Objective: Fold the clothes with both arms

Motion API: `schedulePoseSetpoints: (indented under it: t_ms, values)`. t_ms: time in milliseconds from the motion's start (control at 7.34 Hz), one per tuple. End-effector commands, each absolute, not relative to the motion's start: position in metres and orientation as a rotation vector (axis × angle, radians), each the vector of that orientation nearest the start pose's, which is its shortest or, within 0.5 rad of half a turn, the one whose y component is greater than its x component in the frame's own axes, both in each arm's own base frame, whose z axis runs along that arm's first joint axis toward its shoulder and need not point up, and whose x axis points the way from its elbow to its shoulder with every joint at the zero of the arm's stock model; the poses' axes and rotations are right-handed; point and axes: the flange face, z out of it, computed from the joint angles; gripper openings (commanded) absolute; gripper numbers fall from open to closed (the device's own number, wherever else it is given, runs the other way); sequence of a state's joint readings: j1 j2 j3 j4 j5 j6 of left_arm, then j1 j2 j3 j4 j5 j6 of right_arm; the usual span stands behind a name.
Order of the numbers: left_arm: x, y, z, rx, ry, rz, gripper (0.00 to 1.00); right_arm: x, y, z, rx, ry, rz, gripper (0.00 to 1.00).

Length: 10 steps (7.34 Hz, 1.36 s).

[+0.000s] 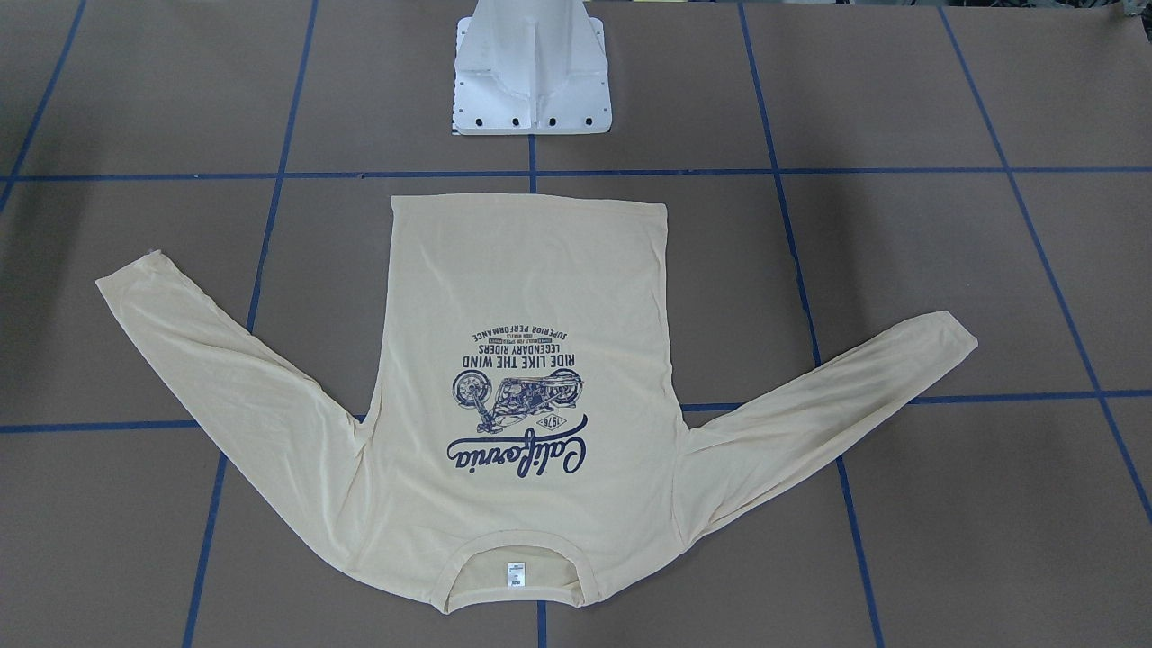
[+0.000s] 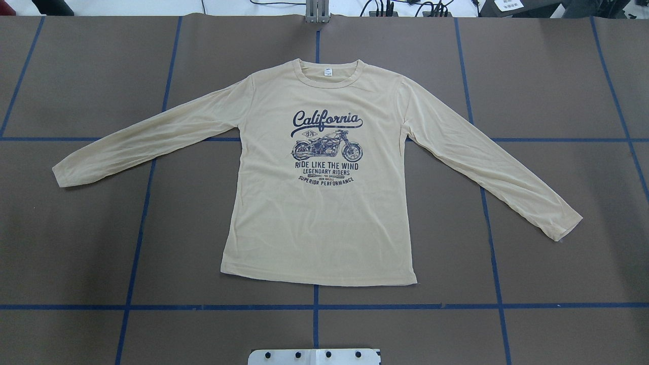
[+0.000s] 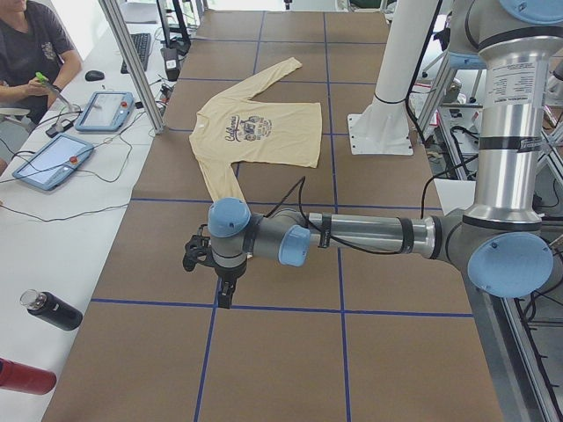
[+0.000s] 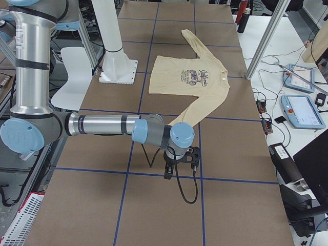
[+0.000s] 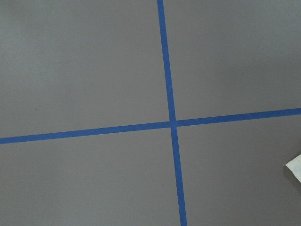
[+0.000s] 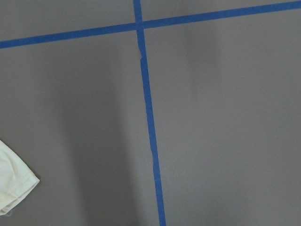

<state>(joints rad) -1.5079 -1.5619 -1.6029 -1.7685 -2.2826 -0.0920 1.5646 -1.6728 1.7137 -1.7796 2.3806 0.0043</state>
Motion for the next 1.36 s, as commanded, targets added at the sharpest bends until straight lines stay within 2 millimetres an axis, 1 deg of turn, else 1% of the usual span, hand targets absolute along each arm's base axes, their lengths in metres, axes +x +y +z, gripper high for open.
schedulePoseSetpoints:
  t_ms: [0,136,272,409,545,681,817,953,1090,1226]
  values:
    - [-0.037,-0.505,0.63,0.155,0.723,0.049,1.0,0.058,-0.442,0.646,-0.146,-0.811,0.06,1.0]
    - [-0.037,-0.505,0.629,0.157,0.723,0.05,1.0,0.058,-0.442,0.645,-0.147,-0.812,0.061,1.0]
    - [-0.036,-0.506,0.628,0.161,0.725,0.052,1.0,0.058,-0.443,0.64,-0.136,-0.812,0.058,1.0]
    - [-0.035,-0.509,0.621,0.167,0.742,0.056,1.0,0.058,-0.454,0.623,-0.104,-0.807,0.048,1.0]
    - [-0.033,-0.513,0.615,0.177,0.771,0.064,1.0,0.056,-0.462,0.613,-0.084,-0.811,0.037,1.0]
    - [-0.032,-0.52,0.609,0.19,0.772,0.068,1.0,0.039,-0.475,0.598,-0.058,-0.813,-0.013,1.0]
    - [-0.031,-0.525,0.599,0.215,0.788,0.086,1.0,0.02,-0.483,0.589,-0.025,-0.815,-0.04,1.0]
    - [-0.028,-0.527,0.594,0.242,0.831,0.106,1.0,-0.023,-0.501,0.564,0.056,-0.831,-0.114,1.0]
    - [-0.027,-0.529,0.585,0.32,0.835,0.142,1.0,-0.062,-0.504,0.555,0.016,-0.845,-0.05,1.0]
    - [-0.027,-0.525,0.598,0.329,0.836,0.139,1.0,-0.117,-0.504,0.545,0.01,-0.858,-0.097,1.0]
